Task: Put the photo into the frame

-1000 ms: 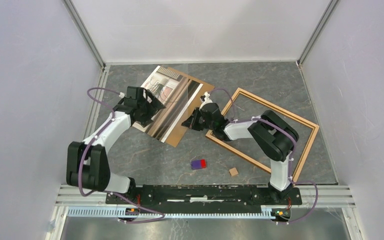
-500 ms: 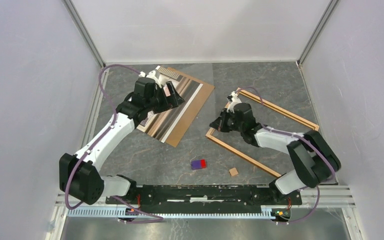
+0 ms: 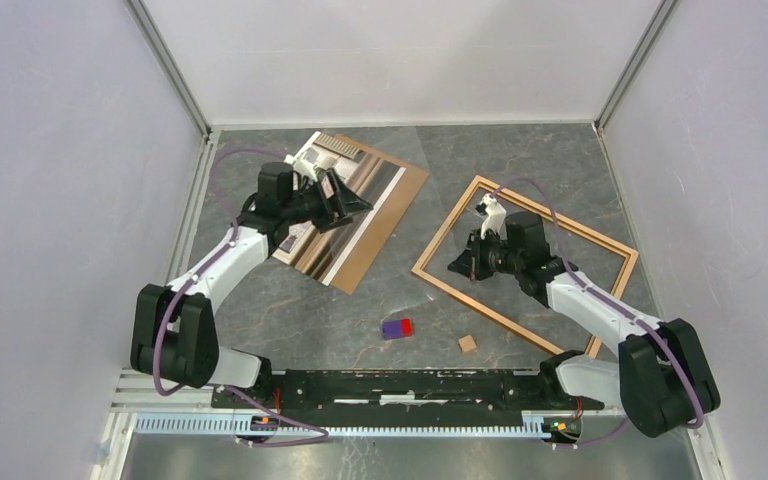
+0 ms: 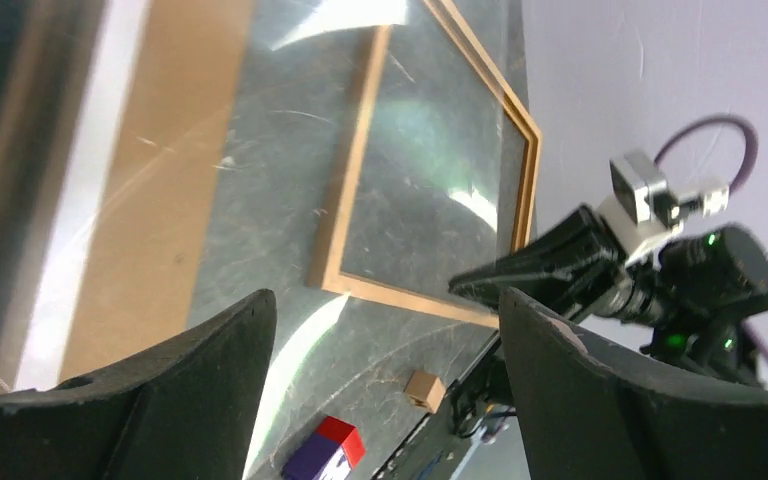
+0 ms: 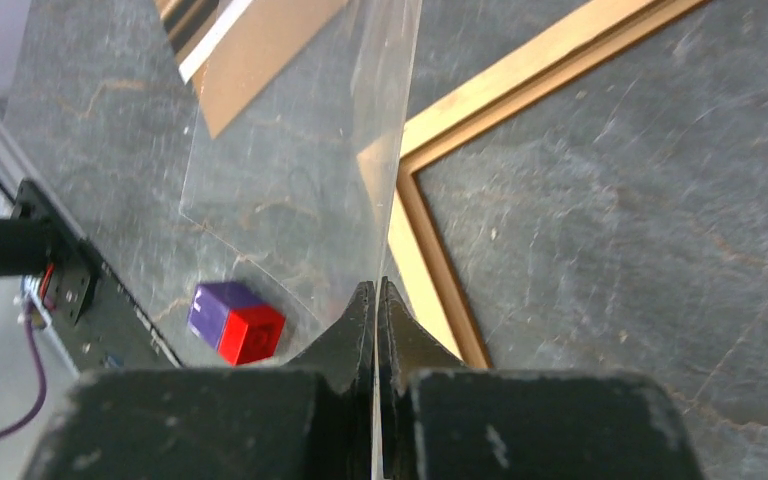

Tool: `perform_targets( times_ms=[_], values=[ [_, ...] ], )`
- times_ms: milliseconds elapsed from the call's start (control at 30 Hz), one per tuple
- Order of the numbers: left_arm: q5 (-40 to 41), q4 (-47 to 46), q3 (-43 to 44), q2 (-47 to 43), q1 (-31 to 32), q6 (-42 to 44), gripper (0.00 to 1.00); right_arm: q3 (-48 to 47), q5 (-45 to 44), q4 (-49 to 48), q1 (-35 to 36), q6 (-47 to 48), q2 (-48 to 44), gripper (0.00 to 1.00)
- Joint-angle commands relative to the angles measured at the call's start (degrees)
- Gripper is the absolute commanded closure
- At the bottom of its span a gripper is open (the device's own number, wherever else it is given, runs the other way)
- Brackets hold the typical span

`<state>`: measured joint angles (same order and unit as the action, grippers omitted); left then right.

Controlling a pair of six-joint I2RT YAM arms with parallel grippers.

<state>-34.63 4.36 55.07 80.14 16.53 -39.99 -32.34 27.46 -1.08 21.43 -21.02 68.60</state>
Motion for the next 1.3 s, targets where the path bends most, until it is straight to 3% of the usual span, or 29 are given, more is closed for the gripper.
perform_targets(
  times_ms=[0, 133, 333, 400, 567, 833, 1000, 1267],
  values=[
    [-2.0, -11.0, -7.1, -1.7, -5.0, -11.6, 0.12, 2.6, 8.0, -0.8, -1.0, 2.6, -2.3, 1.00],
    [-1.8, -13.8, -17.0, -5.8, -7.1, -16.6, 0.12, 3.3, 9.2, -0.6, -2.4, 3.0, -3.6, 1.00],
    [3.5, -9.9, -24.8, -12.0, -7.1, -15.4, 0.10, 3.8, 13.9, -1.1, -6.0, 4.4, -0.6, 1.00],
    [5.1, -7.6, -25.8, -12.9, -7.2, -15.4, 0.07, 3.8, 18.1, -2.0, -6.7, 3.9, 1.3, 1.00],
    [6.3, -5.0, -26.9, -12.1, -7.7, -15.6, 0.01, 5.4, 18.9, -8.1, -8.2, -2.8, 1.5, 1.00],
    [7.2, -2.7, -28.3, -8.0, -9.0, -20.3, 0.01, 4.9, 21.1, -19.0, -9.0, -18.6, 4.2, 1.00],
    [9.8, -3.1, -30.9, -9.6, -10.4, -22.0, 0.00, 4.2, 22.5, -19.8, -9.1, -20.7, 4.2, 1.00],
    [2.4, -7.0, -30.1, -4.0, -10.5, -20.7, 0.00, 4.9, 25.4, -23.8, -9.2, -26.2, 4.1, 1.00]
  ],
)
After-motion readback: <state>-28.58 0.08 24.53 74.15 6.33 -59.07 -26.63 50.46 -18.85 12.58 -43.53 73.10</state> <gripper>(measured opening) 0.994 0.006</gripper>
